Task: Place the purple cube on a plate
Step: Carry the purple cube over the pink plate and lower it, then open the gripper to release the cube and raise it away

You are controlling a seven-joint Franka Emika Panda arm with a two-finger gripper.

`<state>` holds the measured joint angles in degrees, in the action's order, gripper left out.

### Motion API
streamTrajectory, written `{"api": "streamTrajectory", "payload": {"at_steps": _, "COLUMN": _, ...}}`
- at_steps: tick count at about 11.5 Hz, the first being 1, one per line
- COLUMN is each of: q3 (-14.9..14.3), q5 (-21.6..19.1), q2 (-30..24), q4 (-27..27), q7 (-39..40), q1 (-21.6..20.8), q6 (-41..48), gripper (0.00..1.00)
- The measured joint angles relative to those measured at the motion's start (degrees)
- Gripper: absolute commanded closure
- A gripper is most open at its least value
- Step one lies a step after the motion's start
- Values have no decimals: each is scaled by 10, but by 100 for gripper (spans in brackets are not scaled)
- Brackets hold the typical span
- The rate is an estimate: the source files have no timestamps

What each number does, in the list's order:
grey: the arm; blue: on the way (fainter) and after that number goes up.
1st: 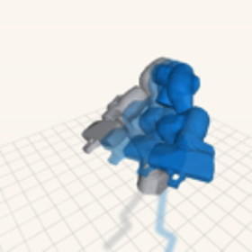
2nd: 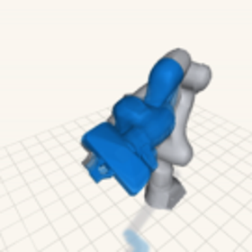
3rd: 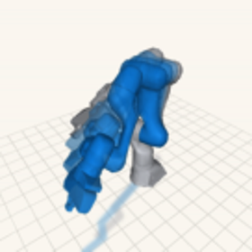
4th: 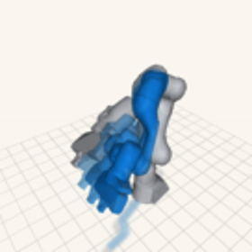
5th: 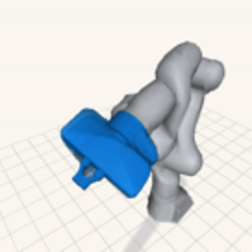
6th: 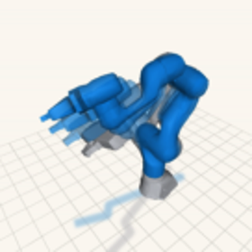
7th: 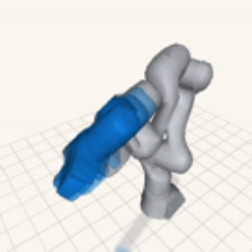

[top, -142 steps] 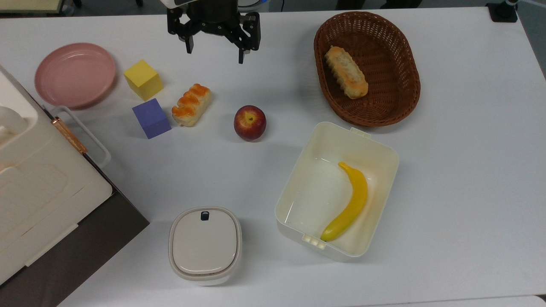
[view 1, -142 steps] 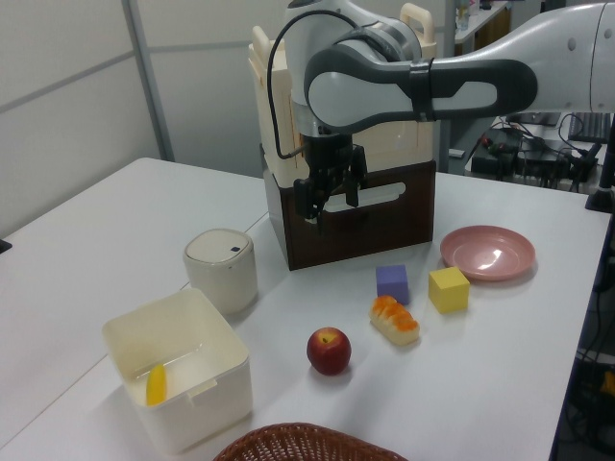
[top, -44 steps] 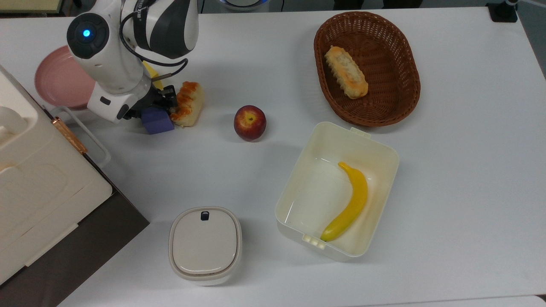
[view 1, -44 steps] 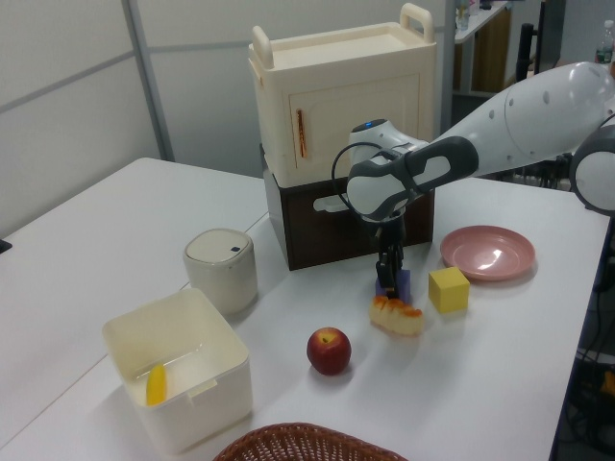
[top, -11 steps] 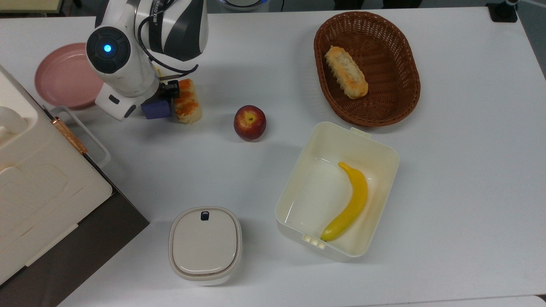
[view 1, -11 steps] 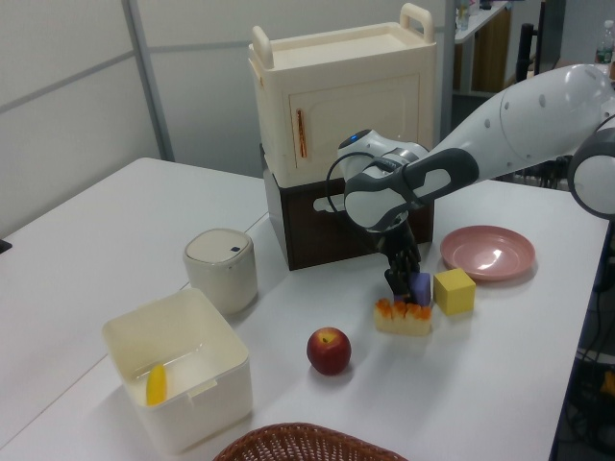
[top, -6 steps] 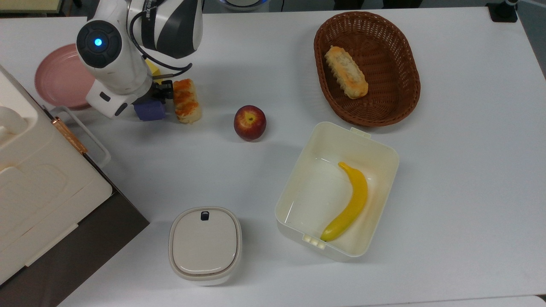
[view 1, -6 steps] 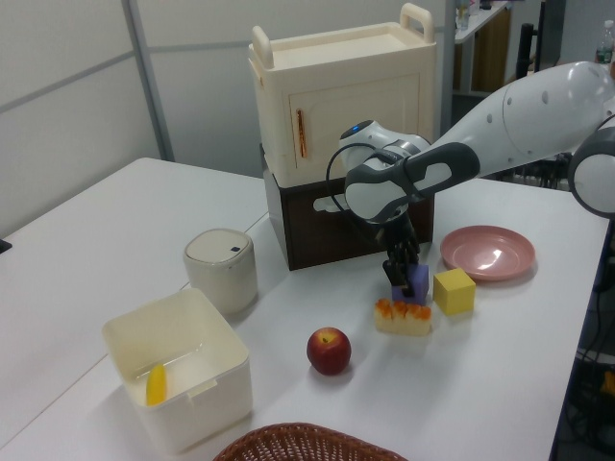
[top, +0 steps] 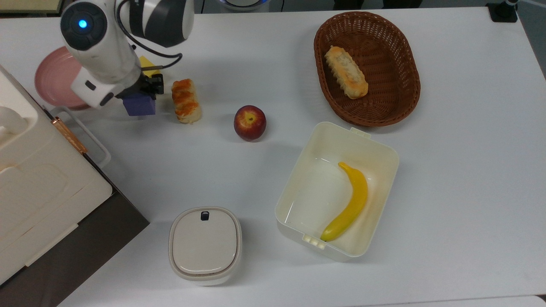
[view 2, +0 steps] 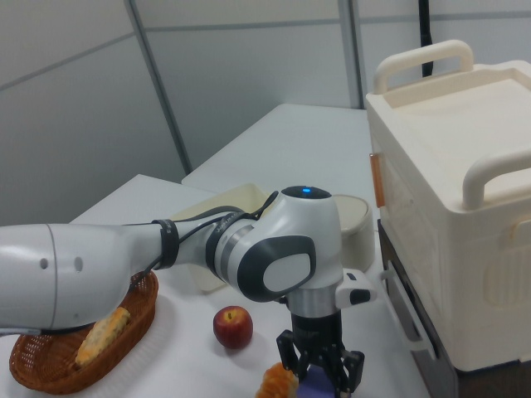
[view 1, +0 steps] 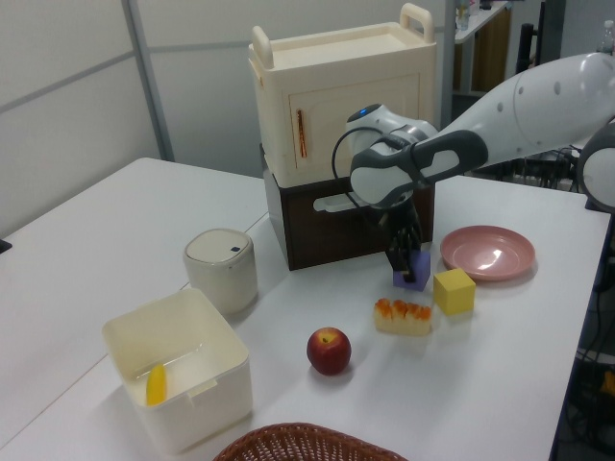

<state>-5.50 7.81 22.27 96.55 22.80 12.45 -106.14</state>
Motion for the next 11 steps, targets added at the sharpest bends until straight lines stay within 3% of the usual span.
{"api": "streamTrajectory", "payload": {"at_steps": 2, "q3": -1, "q5": 0, "q2": -22, "q4": -2, "q7": 27, "q1": 17, "q6": 36, "gripper": 36}}
{"api": "streamTrajectory", "payload": {"at_steps": 6, "q3": -5, "q5": 1, "q2": -64, "q4": -3, "q7": 158, "q1": 101, "q6": 66, "gripper": 36}}
{"api": "streamTrajectory", "payload": {"at_steps": 7, "q3": -6, "q5": 2, "q2": -63, "q4": -2, "q7": 187, "q1": 126, "q6": 66, "gripper": 31}}
{"api": "streamTrajectory", "payload": {"at_steps": 8, "q3": -6, "q5": 3, "q2": -63, "q4": -2, "q7": 213, "q1": 152, "q6": 65, "gripper": 11}}
{"api": "streamTrajectory", "payload": {"at_steps": 9, "q3": -7, "q5": 3, "q2": -62, "q4": -2, "q7": 234, "q1": 175, "q6": 56, "gripper": 0}}
{"api": "streamTrajectory", "payload": {"at_steps": 11, "q3": -7, "q5": 3, "q2": -60, "q4": -3, "q7": 244, "q1": 198, "q6": 34, "gripper": 0}}
